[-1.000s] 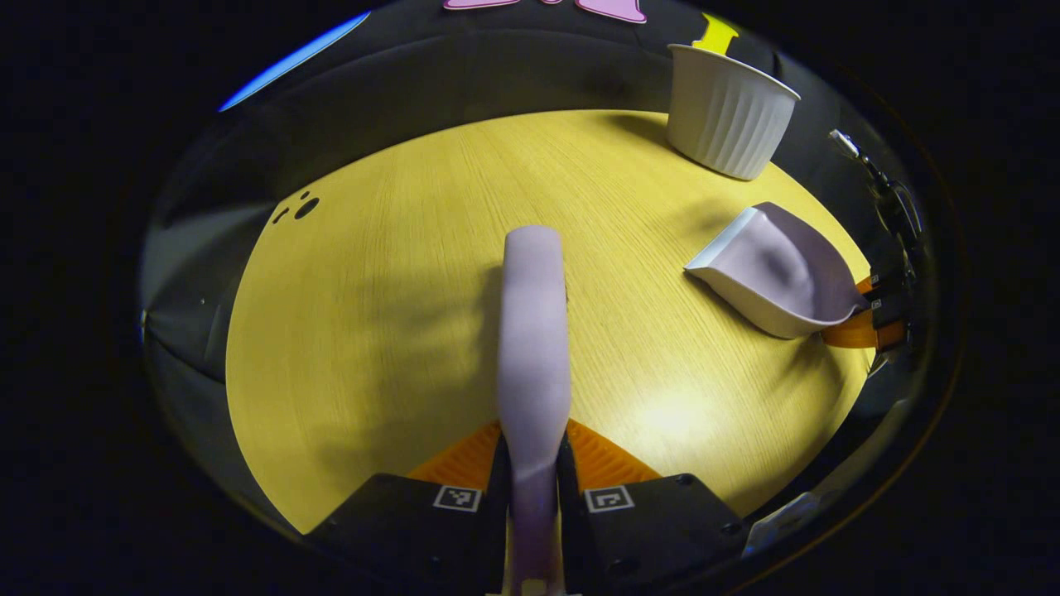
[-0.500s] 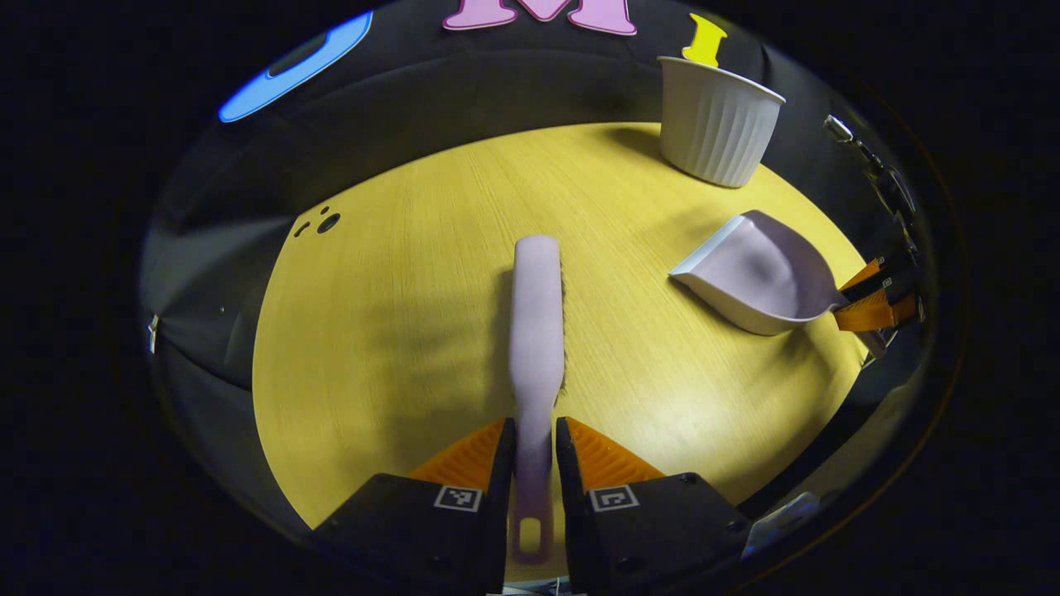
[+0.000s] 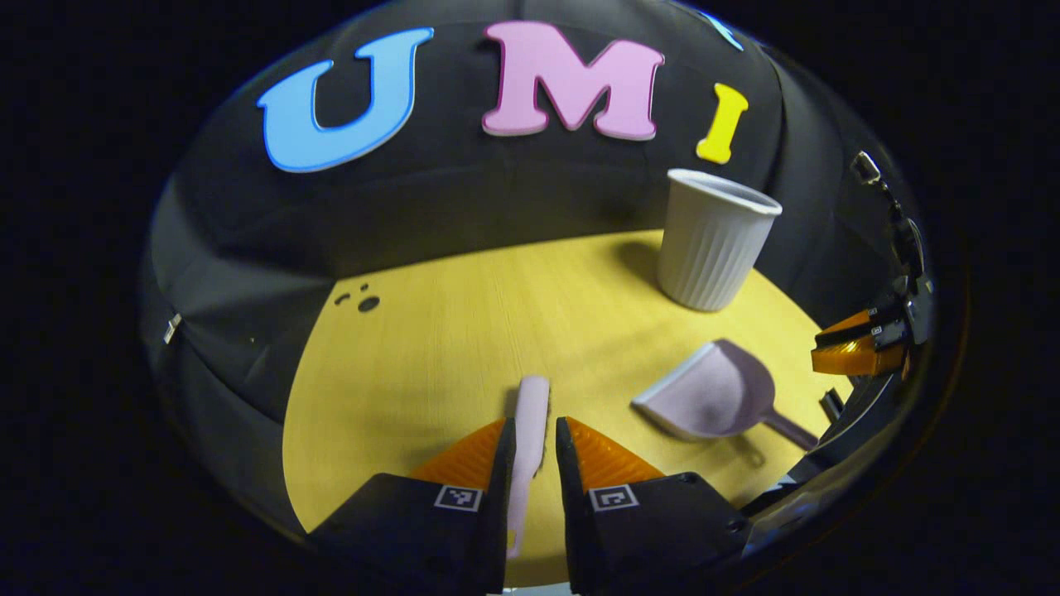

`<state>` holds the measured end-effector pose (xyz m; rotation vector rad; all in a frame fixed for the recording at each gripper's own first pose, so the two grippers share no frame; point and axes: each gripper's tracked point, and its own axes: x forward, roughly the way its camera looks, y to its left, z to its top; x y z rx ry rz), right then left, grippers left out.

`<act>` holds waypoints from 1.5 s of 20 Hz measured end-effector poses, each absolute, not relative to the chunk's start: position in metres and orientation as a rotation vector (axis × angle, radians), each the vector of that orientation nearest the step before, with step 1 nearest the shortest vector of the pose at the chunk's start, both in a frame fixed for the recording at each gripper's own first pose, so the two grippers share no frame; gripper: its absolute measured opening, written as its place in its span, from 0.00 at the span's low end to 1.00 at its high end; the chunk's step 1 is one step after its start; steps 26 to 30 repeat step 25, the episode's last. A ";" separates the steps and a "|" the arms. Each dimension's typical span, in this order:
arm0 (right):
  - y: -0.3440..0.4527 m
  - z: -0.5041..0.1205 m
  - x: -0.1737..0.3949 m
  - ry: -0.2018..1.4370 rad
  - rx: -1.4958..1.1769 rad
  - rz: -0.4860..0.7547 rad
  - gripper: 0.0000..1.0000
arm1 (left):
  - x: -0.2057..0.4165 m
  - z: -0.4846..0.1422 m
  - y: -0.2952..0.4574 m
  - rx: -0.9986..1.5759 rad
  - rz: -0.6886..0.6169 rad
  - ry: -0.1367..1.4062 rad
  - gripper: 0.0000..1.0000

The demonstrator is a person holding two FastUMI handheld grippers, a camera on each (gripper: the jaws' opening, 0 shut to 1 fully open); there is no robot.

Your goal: Pick up the small broom and dustpan from the desktop, sweep the trash into the dustpan with the broom, and then empty the trash into the garbage bin.

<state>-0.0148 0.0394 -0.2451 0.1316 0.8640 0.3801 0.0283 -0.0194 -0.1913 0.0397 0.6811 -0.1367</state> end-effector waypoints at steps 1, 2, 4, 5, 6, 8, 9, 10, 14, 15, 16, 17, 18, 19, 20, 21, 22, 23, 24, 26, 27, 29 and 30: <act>0.039 -0.230 -0.003 0.803 0.139 0.376 0.36 | 0.036 -0.175 -0.021 0.042 -0.135 0.641 0.28; 0.038 -0.217 0.008 0.746 0.143 0.370 0.36 | 0.040 -0.160 -0.022 0.044 -0.137 0.602 0.33; 0.037 -0.187 0.023 0.635 0.154 0.366 0.36 | 0.049 -0.135 -0.028 0.038 -0.144 0.531 0.33; 0.037 -0.173 0.029 0.586 0.163 0.368 0.36 | 0.052 -0.123 -0.032 0.030 -0.151 0.503 0.33; 0.036 -0.159 0.038 0.538 0.166 0.357 0.35 | 0.054 -0.111 -0.036 0.022 -0.160 0.474 0.33; 0.036 -0.138 0.052 0.463 0.174 0.333 0.35 | 0.060 -0.079 -0.044 0.017 -0.175 0.420 0.33; 0.034 -0.132 0.057 0.439 0.184 0.324 0.36 | 0.061 -0.070 -0.047 0.020 -0.179 0.403 0.33; 0.034 -0.126 0.057 0.427 0.196 0.323 0.36 | 0.061 -0.068 -0.050 0.024 -0.185 0.385 0.33; 0.037 -0.126 0.058 0.432 0.188 0.339 0.36 | 0.061 -0.064 -0.060 0.033 -0.207 0.364 0.33; 0.038 -0.127 0.058 0.433 0.184 0.335 0.35 | 0.060 -0.063 -0.062 0.030 -0.216 0.364 0.33; 0.039 -0.127 0.058 0.431 0.187 0.337 0.35 | 0.059 -0.064 -0.063 0.025 -0.220 0.365 0.33; 0.040 -0.126 0.058 0.430 0.188 0.334 0.35 | 0.059 -0.065 -0.062 0.022 -0.221 0.367 0.33; 0.042 -0.125 0.057 0.429 0.188 0.336 0.35 | 0.060 -0.064 -0.061 0.019 -0.221 0.367 0.33; 0.043 -0.125 0.057 0.431 0.184 0.335 0.36 | 0.060 -0.065 -0.061 0.016 -0.221 0.367 0.33; 0.044 -0.126 0.056 0.432 0.176 0.334 0.35 | 0.060 -0.065 -0.060 0.014 -0.221 0.369 0.33; 0.044 -0.125 0.055 0.435 0.167 0.334 0.36 | 0.061 -0.066 -0.058 0.013 -0.219 0.369 0.33; 0.045 -0.125 0.055 0.435 0.160 0.330 0.35 | 0.061 -0.066 -0.055 0.012 -0.218 0.368 0.33; 0.046 -0.123 0.054 0.435 0.161 0.327 0.35 | 0.060 -0.066 -0.052 0.011 -0.213 0.368 0.33; 0.047 -0.122 0.055 0.435 0.165 0.321 0.36 | 0.060 -0.067 -0.049 0.009 -0.212 0.367 0.33; 0.047 -0.122 0.054 0.438 0.174 0.314 0.36 | 0.060 -0.067 -0.048 0.007 -0.214 0.366 0.33; 0.047 -0.122 0.054 0.438 0.174 0.314 0.36 | 0.060 -0.067 -0.048 0.007 -0.214 0.366 0.33; 0.047 -0.122 0.054 0.438 0.174 0.314 0.36 | 0.060 -0.067 -0.048 0.007 -0.214 0.366 0.33; 0.047 -0.122 0.054 0.438 0.174 0.314 0.36 | 0.060 -0.067 -0.048 0.007 -0.214 0.366 0.33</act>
